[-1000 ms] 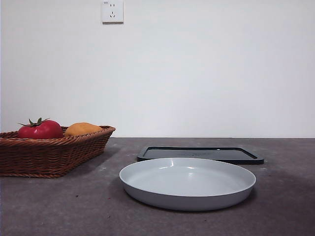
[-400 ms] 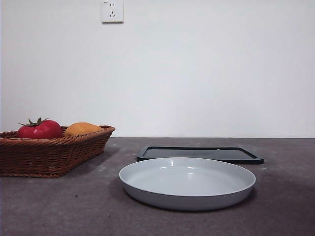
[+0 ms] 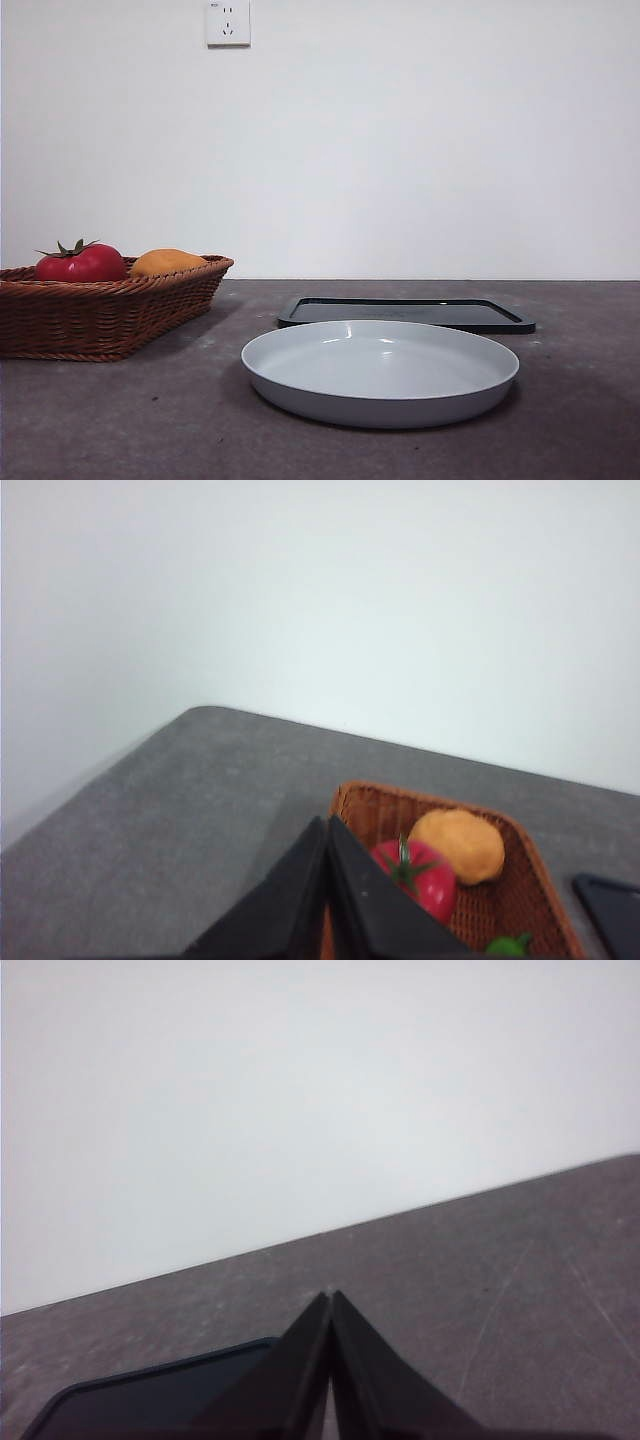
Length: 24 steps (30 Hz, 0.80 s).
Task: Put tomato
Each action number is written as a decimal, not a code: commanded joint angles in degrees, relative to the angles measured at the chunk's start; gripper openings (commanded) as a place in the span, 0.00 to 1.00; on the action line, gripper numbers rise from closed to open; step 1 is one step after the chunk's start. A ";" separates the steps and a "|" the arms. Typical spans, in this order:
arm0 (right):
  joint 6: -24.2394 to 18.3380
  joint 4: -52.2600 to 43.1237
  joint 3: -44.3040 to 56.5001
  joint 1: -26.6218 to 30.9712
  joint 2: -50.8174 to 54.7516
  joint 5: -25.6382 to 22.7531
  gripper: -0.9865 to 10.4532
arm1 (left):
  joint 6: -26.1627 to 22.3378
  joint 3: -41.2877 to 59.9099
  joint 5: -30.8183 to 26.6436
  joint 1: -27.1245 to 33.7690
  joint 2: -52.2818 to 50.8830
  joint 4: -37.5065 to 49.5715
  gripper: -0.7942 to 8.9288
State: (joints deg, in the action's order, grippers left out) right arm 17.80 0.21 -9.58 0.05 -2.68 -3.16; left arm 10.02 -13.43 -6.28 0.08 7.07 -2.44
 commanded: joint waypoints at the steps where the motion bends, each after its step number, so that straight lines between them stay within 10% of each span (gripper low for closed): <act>1: 2.27 0.66 -3.54 0.02 -2.69 0.17 0.09 | 0.37 -4.72 -0.33 -0.09 4.20 0.68 0.09; 24: -0.68 27.98 -38.75 -3.23 -38.38 22.69 0.09 | 2.27 -40.17 17.66 -5.84 37.81 -19.82 0.09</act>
State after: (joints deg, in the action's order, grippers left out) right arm 19.11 27.00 -46.85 -2.68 -39.79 18.52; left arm 11.97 -52.07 9.85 -5.21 44.03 -21.87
